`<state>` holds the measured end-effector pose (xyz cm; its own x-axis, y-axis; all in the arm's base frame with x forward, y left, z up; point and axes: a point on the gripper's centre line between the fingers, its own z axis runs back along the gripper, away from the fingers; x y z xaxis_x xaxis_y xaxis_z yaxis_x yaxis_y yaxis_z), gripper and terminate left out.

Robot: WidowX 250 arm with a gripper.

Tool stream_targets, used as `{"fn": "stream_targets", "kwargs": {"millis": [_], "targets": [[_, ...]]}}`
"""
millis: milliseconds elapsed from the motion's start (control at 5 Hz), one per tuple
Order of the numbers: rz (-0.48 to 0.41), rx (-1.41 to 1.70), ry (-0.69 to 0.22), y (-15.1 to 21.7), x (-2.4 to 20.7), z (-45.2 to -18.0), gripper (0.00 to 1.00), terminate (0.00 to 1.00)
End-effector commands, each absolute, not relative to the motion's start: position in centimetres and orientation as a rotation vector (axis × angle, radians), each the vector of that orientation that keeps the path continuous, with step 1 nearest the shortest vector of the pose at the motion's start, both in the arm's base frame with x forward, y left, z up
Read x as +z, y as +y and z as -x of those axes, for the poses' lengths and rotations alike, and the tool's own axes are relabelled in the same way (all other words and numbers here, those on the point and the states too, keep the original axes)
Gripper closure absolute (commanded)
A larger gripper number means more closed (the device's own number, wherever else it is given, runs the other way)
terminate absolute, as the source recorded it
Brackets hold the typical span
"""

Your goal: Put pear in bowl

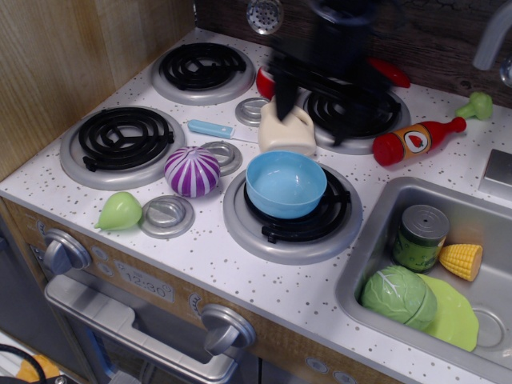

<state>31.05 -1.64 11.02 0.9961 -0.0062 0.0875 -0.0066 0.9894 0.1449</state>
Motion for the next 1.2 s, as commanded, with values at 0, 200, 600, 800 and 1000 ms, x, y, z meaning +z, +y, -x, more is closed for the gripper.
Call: {"fn": "stream_targets", "kwargs": {"millis": [0,200,600,800,1000], "targets": [[-0.223,-0.055,-0.128,0.9,14.4,-28.1,0.00,0.00],[-0.254,-0.143,-0.158,4.0,12.9,-25.8,0.00,0.00],[-0.232,-0.183,-0.191,6.9,8.3,-22.5,0.00,0.00],[-0.219,-0.186,-0.209,8.0,6.6,-22.2,0.00,0.00],[-0.206,-0.203,-0.244,9.3,5.0,-22.2,0.00,0.00]]}}
